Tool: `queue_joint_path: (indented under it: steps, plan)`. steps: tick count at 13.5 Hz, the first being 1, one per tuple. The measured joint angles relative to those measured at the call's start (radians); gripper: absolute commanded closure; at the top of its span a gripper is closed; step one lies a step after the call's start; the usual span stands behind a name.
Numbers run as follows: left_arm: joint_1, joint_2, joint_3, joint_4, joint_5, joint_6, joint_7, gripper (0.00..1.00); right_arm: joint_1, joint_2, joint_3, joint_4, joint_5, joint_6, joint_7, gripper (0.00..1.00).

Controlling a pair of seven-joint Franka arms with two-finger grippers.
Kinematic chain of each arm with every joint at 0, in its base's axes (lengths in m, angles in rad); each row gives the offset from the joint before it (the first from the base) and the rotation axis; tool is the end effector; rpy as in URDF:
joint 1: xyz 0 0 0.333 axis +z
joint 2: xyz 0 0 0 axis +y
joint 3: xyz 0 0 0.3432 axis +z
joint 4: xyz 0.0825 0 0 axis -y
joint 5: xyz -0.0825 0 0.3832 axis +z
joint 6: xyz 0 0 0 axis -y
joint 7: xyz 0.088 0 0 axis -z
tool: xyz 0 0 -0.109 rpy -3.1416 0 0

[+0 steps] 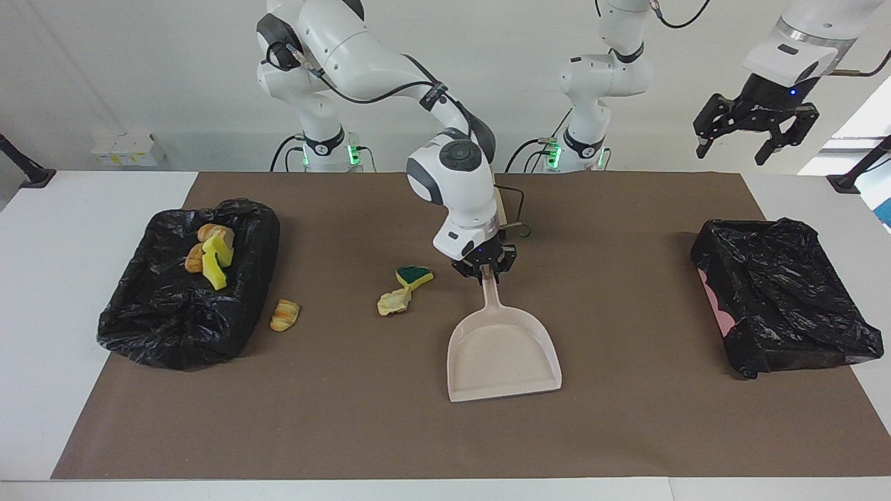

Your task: Sweep and dump trash in bin

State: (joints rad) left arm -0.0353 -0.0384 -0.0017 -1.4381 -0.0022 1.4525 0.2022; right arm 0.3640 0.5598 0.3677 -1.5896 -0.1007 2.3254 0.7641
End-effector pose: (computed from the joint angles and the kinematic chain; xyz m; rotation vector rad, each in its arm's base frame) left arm 0.5261 -0.0198 0.7215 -3.1158 0.3749 -0.0829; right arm 0.5681 0.4475 0.3688 -2.9152 0.0631 -0.1250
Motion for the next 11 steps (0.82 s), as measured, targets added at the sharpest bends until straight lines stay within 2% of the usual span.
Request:
queue_joint_path:
  steps: [1, 6, 11]
  plan:
    - [0.001, 0.0, 0.0, 0.0, 0.0, 0.0, 0.0, 0.0, 0.011, 0.01, -0.001, 0.013, 0.0, 0.0, 0.034, 0.01]
    - [0.001, 0.0, -0.005, 0.0, 0.0, -0.017, 0.0, 0.0, 0.002, 0.009, -0.003, 0.022, -0.013, -0.029, 0.067, 0.0]
    - [0.001, -0.005, -0.013, -0.004, 0.0, -0.021, -0.012, 0.0, -0.008, -0.06, 0.014, 0.019, -0.016, -0.246, 0.049, 0.0]
